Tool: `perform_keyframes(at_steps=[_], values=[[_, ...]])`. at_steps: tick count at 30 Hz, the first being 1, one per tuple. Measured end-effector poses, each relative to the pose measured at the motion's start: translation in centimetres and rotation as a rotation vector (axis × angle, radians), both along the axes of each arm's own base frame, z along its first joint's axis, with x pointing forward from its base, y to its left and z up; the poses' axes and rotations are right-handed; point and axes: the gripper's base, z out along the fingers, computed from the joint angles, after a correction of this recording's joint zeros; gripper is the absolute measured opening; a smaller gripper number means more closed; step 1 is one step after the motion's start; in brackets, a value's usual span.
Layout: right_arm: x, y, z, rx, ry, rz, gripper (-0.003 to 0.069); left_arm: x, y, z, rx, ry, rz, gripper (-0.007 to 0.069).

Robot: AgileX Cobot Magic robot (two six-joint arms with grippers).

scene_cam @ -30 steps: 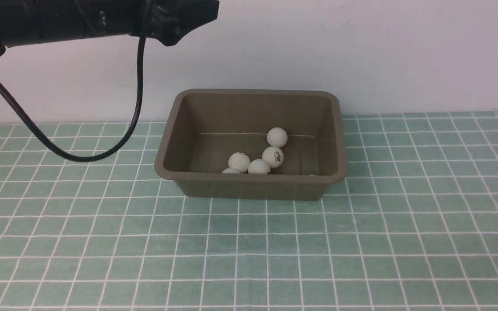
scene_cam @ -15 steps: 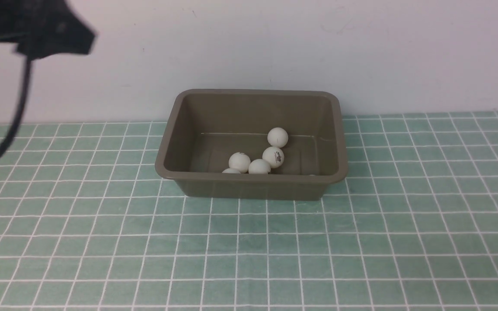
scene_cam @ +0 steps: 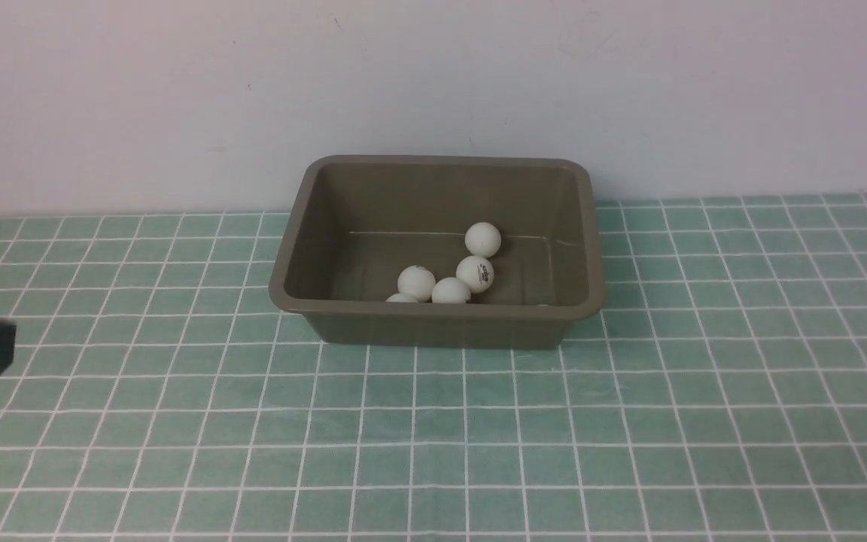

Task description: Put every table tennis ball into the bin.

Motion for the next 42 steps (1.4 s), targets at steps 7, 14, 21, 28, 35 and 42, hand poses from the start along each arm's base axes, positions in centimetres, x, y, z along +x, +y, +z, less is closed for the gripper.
perform_keyframes(at_steps=[7,14,21,28,35,42], values=[[0.0,0.0,0.0,0.0,0.001,0.0,0.0547,-4.9,1.1,-9.0,-0.019,-0.066,0.177,0.0492],[0.0,0.0,0.0,0.0,0.001,0.0,0.0547,-4.9,1.5,-14.8,-0.028,-0.158,0.23,0.0492],[0.0,0.0,0.0,0.0,0.001,0.0,0.0547,-5.2,1.5,-17.8,-0.028,-0.156,0.24,0.0492],[0.0,0.0,0.0,0.0,0.002,0.0,0.0547,-5.2,1.5,-18.2,-0.033,-0.141,0.241,0.0492],[0.0,0.0,0.0,0.0,0.002,0.0,0.0547,-5.0,1.6,-19.0,-0.117,-0.14,0.286,0.0492],[0.0,0.0,0.0,0.0,0.003,0.0,0.0547,-5.0,1.8,-18.9,-0.101,-0.149,0.302,0.0492]])
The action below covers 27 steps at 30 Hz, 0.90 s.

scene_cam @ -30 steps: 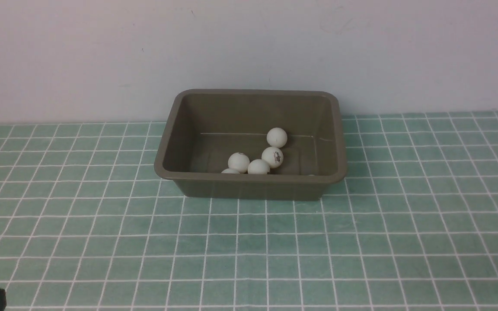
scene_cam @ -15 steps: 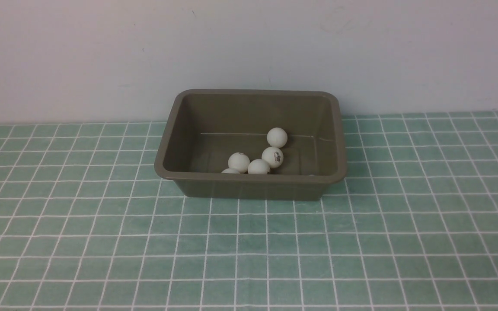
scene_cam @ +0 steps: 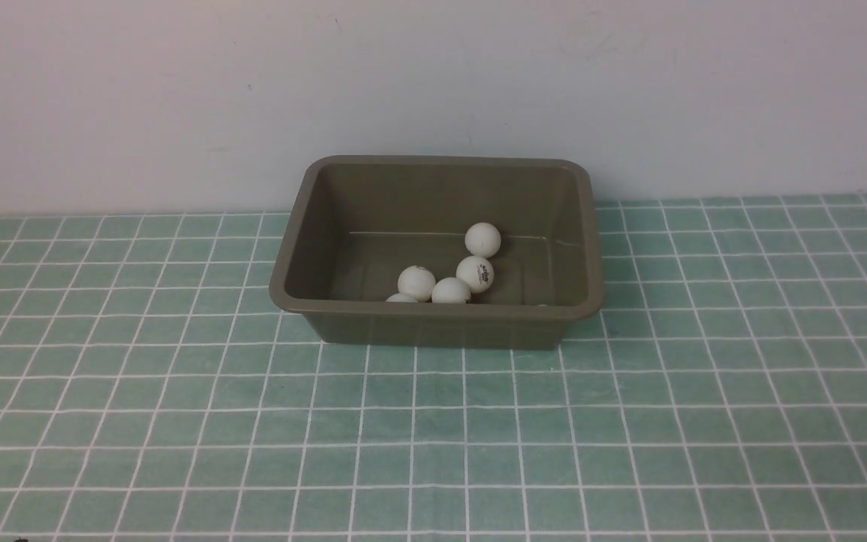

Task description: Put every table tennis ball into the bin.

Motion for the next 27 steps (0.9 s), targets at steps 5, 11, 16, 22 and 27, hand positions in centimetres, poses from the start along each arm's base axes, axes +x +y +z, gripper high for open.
perform_keyframes(at_steps=[5,11,16,22,27], values=[[0.0,0.0,0.0,0.0,0.0,0.0,0.0547,-0.01,0.07,0.0,0.007,0.001,0.006,0.0492],[0.0,0.0,0.0,0.0,0.0,0.0,0.0547,-0.01,0.08,0.0,0.004,0.001,0.009,0.0492],[0.0,0.0,0.0,0.005,0.001,-0.003,0.0547,0.0,0.01,0.0,0.002,0.0,-0.006,0.0492],[0.0,0.0,0.01,0.012,0.001,-0.007,0.0547,0.0,-0.01,0.0,0.002,0.0,-0.009,0.0492],[0.0,0.0,0.01,0.014,0.001,-0.008,0.0547,0.0,-0.01,0.0,0.002,0.0,-0.009,0.0492]])
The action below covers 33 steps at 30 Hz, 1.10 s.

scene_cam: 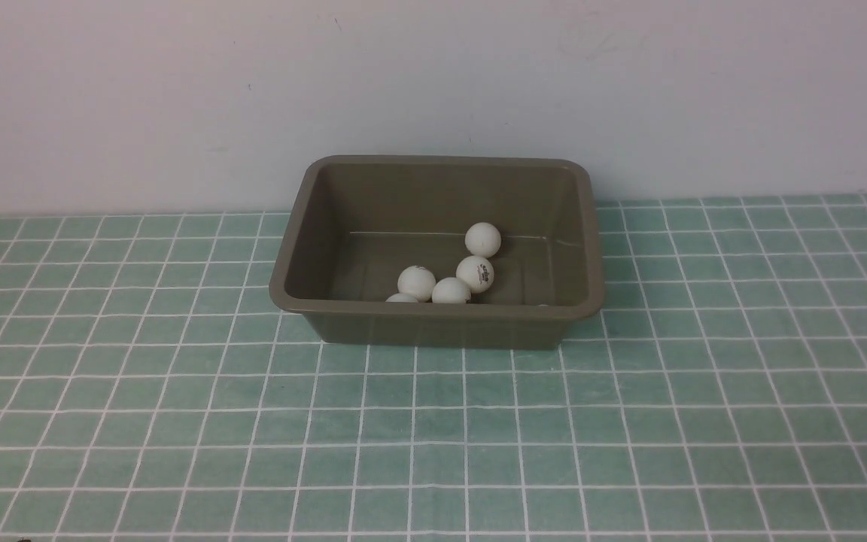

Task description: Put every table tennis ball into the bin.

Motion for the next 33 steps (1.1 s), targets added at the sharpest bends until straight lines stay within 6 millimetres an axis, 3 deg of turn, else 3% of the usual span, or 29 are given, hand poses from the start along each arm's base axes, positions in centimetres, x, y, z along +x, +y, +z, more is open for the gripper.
perform_keyframes(at_steps=[22,29,33], values=[[0.1,-0.1,0.2,-0.019,-0.027,-0.008,0.0547,0.0,0.0,0.0,0.0,-0.001,0.0,0.0492],[-0.7,-0.1,3.1,0.338,-0.348,-0.109,0.0547,0.0,0.0,0.0,0.0,-0.001,0.0,0.0492],[-1.8,-0.4,2.6,0.37,-0.447,-0.119,0.0547,0.0,0.0,0.0,0.0,-0.001,0.0,0.0492]])
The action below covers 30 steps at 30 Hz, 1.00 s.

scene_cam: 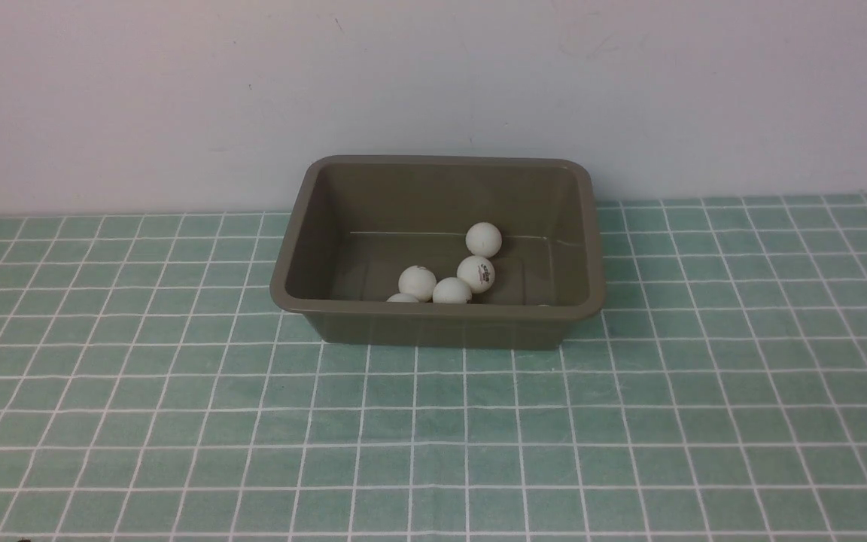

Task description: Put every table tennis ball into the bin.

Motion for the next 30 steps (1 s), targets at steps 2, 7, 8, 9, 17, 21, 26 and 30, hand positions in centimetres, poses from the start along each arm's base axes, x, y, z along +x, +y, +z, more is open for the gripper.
perform_keyframes(at_steps=[2,7,8,9,17,21,26,30], values=[[-0.3,-0.1,-0.4,0.003,-0.022,-0.002,0.0547,0.0,0.0,0.0,0.0,0.0,0.0,0.0492],[-0.5,-0.1,-2.0,0.005,-0.036,-0.004,0.0547,0.0,0.0,0.0,0.0,0.0,0.0,0.0492],[-0.6,-0.1,-2.4,0.005,-0.033,-0.004,0.0547,0.0,0.0,0.0,0.0,0.0,0.0,0.0492],[-0.6,-0.1,-3.3,0.004,-0.02,-0.004,0.0547,0.0,0.0,0.0,0.0,0.0,0.0,0.0492],[-0.5,-0.2,-7.1,-0.059,0.025,-0.011,0.0547,0.0,0.0,0.0,0.0,0.0,0.0,0.0492],[-0.3,-0.2,-8.8,-0.08,0.074,-0.01,0.0547,0.0,0.0,0.0,0.0,0.0,0.0,0.0492],[-0.3,-0.2,-9.0,-0.088,0.089,-0.01,0.0547,0.0,0.0,0.0,0.0,0.0,0.0,0.0492],[-0.4,-0.3,-9.4,-0.126,0.137,-0.015,0.0547,0.0,0.0,0.0,0.0,0.0,0.0,0.0492]])
